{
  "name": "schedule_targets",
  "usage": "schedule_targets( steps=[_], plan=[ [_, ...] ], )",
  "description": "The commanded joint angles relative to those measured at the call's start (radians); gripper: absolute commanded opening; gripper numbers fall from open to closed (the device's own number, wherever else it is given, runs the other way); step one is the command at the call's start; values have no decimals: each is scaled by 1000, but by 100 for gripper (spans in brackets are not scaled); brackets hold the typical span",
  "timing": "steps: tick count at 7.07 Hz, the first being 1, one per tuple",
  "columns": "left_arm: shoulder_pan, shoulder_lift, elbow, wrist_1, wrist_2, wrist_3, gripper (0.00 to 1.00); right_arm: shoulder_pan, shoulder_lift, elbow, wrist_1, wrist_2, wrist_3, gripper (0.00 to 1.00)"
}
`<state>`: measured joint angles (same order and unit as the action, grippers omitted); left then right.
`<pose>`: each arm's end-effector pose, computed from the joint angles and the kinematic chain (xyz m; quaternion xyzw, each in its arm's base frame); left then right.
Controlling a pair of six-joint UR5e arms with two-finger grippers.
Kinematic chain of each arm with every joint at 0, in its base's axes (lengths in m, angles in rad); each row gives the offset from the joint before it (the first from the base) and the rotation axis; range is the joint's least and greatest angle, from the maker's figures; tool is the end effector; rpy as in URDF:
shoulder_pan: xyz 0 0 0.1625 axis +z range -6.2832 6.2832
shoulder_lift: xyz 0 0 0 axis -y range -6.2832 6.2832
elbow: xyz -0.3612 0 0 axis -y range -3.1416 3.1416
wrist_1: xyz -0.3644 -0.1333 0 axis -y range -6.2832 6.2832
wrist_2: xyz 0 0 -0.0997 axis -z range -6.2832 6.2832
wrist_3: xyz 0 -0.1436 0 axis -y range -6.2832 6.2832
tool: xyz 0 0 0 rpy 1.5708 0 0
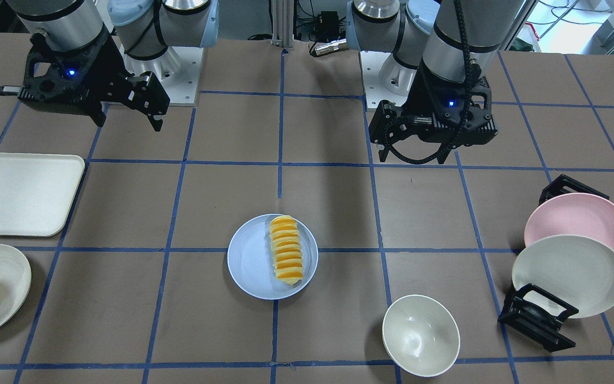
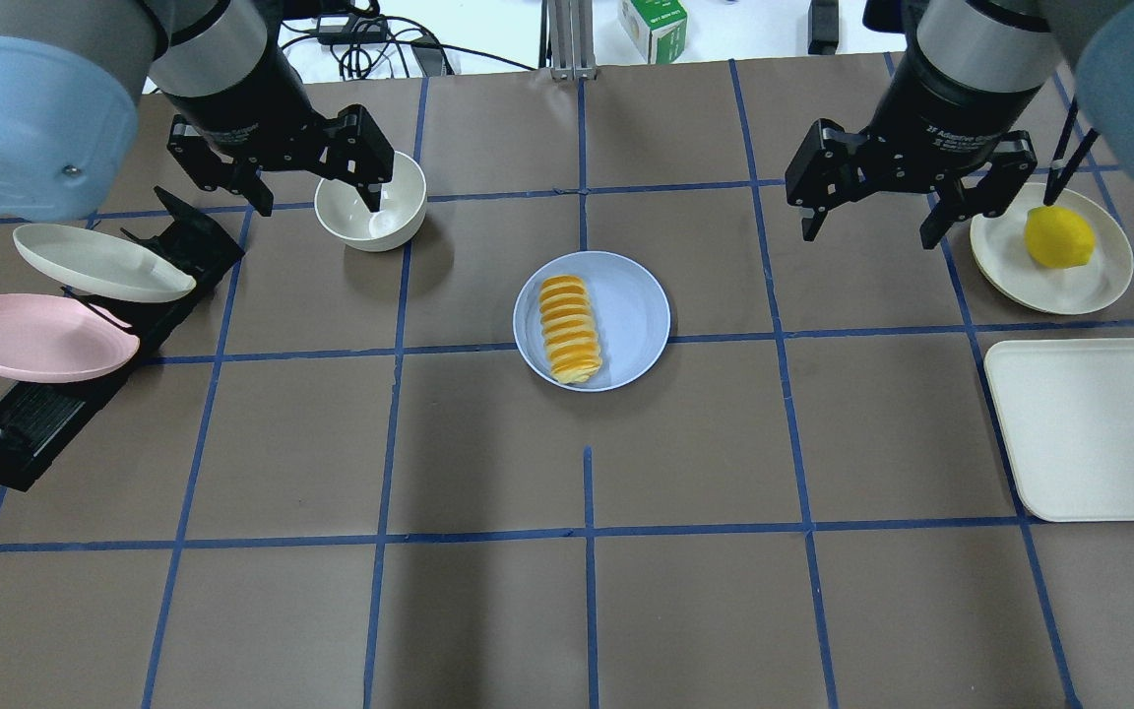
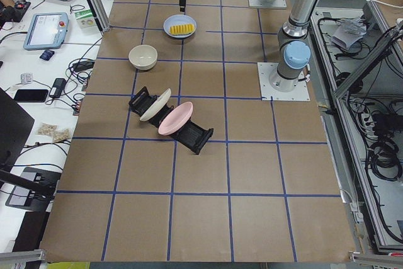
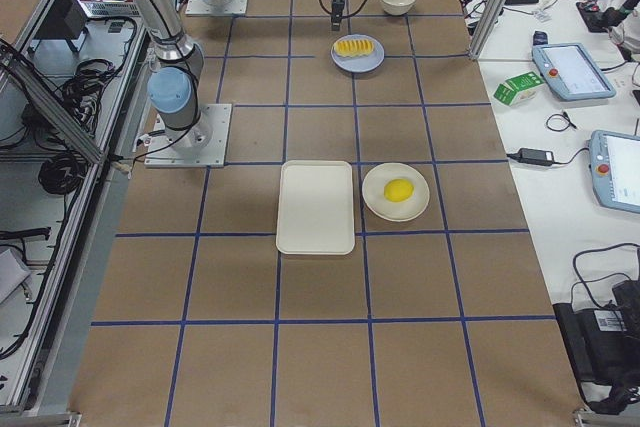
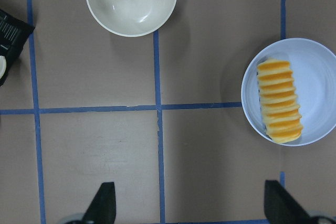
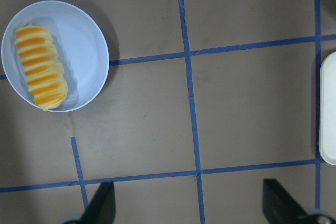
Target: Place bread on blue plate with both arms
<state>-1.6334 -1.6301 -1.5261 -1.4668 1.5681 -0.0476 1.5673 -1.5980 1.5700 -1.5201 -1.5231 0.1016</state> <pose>-0.1646 -0.4886 0.3836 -0.0076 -0.9990 0.0445 0.0038 0.1386 -0.4513 0.3881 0.0528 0.9983 0.0125 0.0233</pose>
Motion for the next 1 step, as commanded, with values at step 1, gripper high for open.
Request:
schedule_targets(
  steps=[1],
  plan=[
    [0, 0, 0, -1, 1, 0, 100, -1, 0, 1, 0, 0, 1, 100]
  ],
)
